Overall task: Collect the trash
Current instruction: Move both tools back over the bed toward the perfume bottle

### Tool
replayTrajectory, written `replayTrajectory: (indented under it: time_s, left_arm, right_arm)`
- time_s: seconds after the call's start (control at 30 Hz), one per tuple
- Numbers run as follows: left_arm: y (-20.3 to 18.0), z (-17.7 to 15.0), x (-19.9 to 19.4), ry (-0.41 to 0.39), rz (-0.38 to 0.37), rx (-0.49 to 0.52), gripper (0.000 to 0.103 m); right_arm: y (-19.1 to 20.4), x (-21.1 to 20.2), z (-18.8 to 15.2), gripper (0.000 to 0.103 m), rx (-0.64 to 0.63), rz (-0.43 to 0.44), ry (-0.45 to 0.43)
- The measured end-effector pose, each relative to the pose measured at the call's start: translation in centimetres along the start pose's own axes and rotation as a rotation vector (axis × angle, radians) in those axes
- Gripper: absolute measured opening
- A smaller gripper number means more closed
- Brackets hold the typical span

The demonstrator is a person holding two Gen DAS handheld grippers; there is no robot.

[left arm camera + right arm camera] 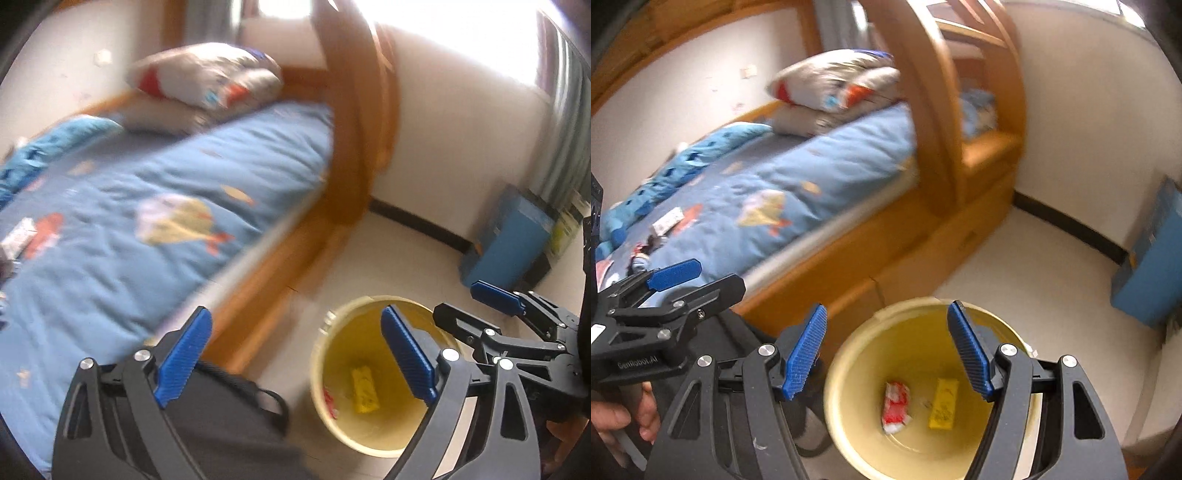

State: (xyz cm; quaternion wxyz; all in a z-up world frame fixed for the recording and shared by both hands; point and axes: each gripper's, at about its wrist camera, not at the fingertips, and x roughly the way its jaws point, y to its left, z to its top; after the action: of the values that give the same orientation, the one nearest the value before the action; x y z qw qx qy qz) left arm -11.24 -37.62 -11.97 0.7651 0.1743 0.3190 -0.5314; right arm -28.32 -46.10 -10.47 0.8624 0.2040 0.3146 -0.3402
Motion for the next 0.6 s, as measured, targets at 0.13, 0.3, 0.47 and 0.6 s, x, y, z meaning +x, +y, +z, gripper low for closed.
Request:
replayTrajectory:
  time_s: [0.13, 0.3, 0.47, 0.6]
  left_arm:
    - [4.3, -0.4, -3.6, -0.088, 0.120, -0.040, 0.097]
    - [11.2, -2.4, -9.6, -0.179, 0.311, -0.130, 0.099]
    - [17.8, -5.3, -14.2, -0.195, 0.464, -0.234, 0.099]
    - [22.6, -7.7, -17.7, -0.217, 0.582, -0.317, 0.099]
  right_arm:
    - [5.3, 0.3, 1.5, 0.071, -0.073, 0.089, -0.050]
    - [13.2, 1.1, 2.2, 0.081, -0.153, 0.238, -0.091]
    - [21.0, 2.1, 1.9, 0.082, -0.238, 0.365, -0.085]
    - [27.4, 2.5, 1.1, 0.082, -0.326, 0.441, -0.091]
